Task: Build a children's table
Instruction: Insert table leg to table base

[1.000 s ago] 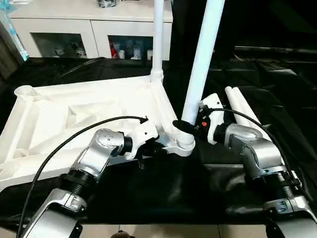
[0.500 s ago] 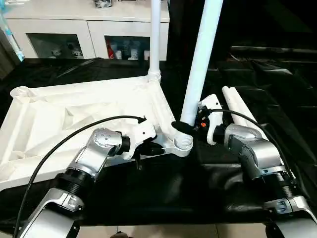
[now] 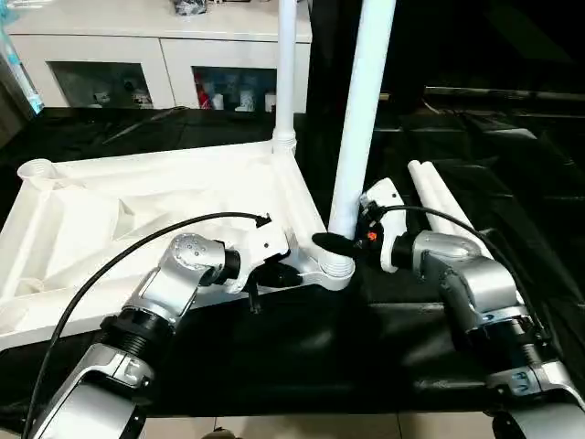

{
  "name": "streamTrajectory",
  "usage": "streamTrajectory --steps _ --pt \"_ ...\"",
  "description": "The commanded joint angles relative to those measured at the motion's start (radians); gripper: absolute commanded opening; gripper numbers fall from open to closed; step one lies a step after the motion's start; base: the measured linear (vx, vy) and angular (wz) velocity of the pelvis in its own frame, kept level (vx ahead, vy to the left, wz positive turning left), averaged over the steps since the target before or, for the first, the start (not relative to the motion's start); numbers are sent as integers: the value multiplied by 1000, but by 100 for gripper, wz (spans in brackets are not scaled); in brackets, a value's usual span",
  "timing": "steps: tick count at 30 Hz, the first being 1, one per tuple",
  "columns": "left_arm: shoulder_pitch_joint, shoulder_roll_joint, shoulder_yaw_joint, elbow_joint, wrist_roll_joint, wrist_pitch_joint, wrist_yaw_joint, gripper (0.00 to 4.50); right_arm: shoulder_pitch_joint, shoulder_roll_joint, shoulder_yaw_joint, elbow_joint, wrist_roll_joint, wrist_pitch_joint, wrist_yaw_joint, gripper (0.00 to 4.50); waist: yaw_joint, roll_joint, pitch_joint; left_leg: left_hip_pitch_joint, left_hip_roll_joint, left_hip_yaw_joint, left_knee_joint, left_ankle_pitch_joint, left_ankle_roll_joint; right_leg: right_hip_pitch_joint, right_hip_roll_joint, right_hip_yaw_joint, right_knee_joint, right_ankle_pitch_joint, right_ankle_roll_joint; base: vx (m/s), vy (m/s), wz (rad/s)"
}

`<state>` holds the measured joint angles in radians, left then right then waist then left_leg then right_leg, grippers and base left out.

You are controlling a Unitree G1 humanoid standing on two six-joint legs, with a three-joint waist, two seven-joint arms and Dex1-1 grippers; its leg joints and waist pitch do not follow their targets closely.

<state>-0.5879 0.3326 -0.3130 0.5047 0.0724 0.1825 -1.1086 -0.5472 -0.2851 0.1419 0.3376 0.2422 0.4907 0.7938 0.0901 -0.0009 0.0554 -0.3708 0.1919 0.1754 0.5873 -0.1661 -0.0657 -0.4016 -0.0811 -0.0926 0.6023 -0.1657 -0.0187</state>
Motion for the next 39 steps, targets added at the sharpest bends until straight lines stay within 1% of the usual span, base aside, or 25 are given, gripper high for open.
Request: streamTrajectory --steps 1,4,6,7,8,9,10,12,13,16,17,18,19,20,21,23,24,25,27,28,33,34,37,38,39 --pt "8 -2 -22 -15 -10 7 -31 0 -13 3 3 42 -12 -17 -10 191 4 -9 -72 11 37 -10 -64 -202 22 54 -74 54 -71 -268 -176 0 0 0" --pt "8 -1 -19 -16 -10 8 -30 0 -9 3 -3 60 -10 -22 -9 191 3 -9 -71 11 38 -11 -66 -212 20 54 -74 54 -74 -289 -170 0 0 0" --pt "9 -2 -12 -21 -17 14 -24 0 -1 14 -36 82 13 -22 -9 191 3 -9 -71 13 39 -12 -66 -218 18 53 -75 54 -74 -288 -171 0 0 0" --pt "10 -4 -6 -22 -22 18 -20 0 2 20 -52 90 26 -20 -10 191 3 -6 -72 13 39 -12 -66 -222 17 53 -75 54 -74 -281 -176 0 0 0" --pt "9 -5 -2 -23 -26 20 -17 0 3 25 -62 96 34 -20 -11 191 3 -7 -72 13 39 -12 -66 -222 17 53 -75 54 -73 -274 -180 0 0 0" --pt "9 -5 2 -23 -32 24 -16 0 11 34 -88 98 59 -12 -12 191 5 -2 -73 13 39 -13 -66 -221 17 54 -75 54 -71 -262 -185 0 0 0" --pt "8 -5 5 -21 -33 21 -14 0 13 38 -95 99 65 -11 -15 191 5 0 -74 13 38 -12 -66 -222 16 54 -74 53 -71 -255 -187 0 0 0" --pt "9 -5 12 -20 -36 22 -6 0 21 42 -110 104 77 -14 -18 191 5 -3 -74 13 38 -12 -66 -219 17 55 -74 53 -71 -244 -190 0 0 0" --pt "9 -3 17 -18 -37 21 -1 0 33 47 -126 114 89 -23 -24 191 7 7 -75 12 38 -13 -66 -218 16 55 -75 53 -70 -233 -194 0 0 0" --pt "9 -1 23 -15 -35 18 10 0 53 53 -135 123 94 -43 -29 191 6 5 -75 13 38 -13 -67 -233 12 56 -73 51 -70 -227 -199 0 0 0" --pt "9 3 26 -15 -36 17 10 0 73 63 -148 130 98 -60 -36 191 7 17 -74 13 38 -15 -68 -246 7 55 -73 51 -73 -229 -199 0 0 0" --pt "10 5 26 -16 -37 17 9 0 79 66 -152 132 98 -65 -37 191 7 12 -74 14 38 -15 -69 -257 4 56 -73 51 -73 -235 -199 0 0 0" --pt "10 8 27 -17 -38 18 6 0 89 72 -156 134 99 -73 -40 191 9 23 -74 15 38 -17 -69 -265 0 56 -74 50 -72 -241 -200 0 0 0" --pt "9 9 27 -17 -39 19 5 0 91 74 -158 136 100 -76 -41 191 7 19 -73 16 39 -16 -70 -275 0 54 -72 50 -76 -248 -199 0 0 0" --pt "7 16 27 -16 -40 18 1 0 109 85 -160 138 99 -95 -46 191 7 25 -73 17 39 -17 -71 -293 -4 54 -72 50 -78 -253 -199 0 0 0" --pt "5 20 24 -16 -38 18 -1 0 119 90 -162 137 99 -106 -49 191 6 22 -73 14 37 -18 -71 -294 -3 57 -73 50 -76 -255 -200 0 0 0" --pt "4 22 23 -16 -38 18 -2 0 125 93 -160 138 94 -119 -54 191 6 31 -72 16 37 -19 -72 -301 -5 55 -73 49 -80 -273 -197 0 0 0" --pt "4 22 23 -16 -38 18 -2 0 125 93 -160 138 94 -119 -54 191 4 29 -71 15 36 -19 -72 -305 -5 56 -72 49 -80 -278 -196 0 0 0" --pt "1 30 20 -15 -34 15 -4 0 144 97 -137 137 61 -167 -74 191 7 36 -73 16 36 -20 -72 -309 -8 55 -73 49 -81 -281 -193 0 0 0" --pt "1 32 19 -15 -33 15 -5 0 148 97 -129 134 52 -175 -75 191 5 33 -71 14 35 -21 -73 -309 -7 57 -71 48 -81 -285 -190 0 0 0" --pt "6 39 9 -20 -26 13 -10 0 168 94 -90 109 13 -200 -72 191 4 34 -70 15 36 -21 -75 -313 -3 54 -70 49 -82 -307 -183 0 0 0" --pt "9 43 0 -22 -18 6 -12 0 173 90 -70 96 -6 -209 -69 191 5 21 -70 14 37 -21 -75 -312 0 55 -72 49 -83 -317 -180 0 0 0" --pt "16 49 -9 -27 -6 1 -6 0 172 83 -40 86 -25 -217 -56 191 5 20 -69 14 38 -21 -76 -306 2 53 -73 52 -82 -326 -175 0 0 0" --pt "17 51 -10 -29 -5 1 -6 0 170 82 -36 86 -27 -218 -54 191 5 22 -69 14 38 -21 -76 -305 2 52 -73 52 -81 -326 -177 0 0 0" --pt "23 57 -15 -37 0 1 -6 0 163 78 -19 88 -37 -225 -47 191 6 18 -68 14 38 -20 -76 -300 5 52 -75 53 -81 -335 -175 0 0 0"
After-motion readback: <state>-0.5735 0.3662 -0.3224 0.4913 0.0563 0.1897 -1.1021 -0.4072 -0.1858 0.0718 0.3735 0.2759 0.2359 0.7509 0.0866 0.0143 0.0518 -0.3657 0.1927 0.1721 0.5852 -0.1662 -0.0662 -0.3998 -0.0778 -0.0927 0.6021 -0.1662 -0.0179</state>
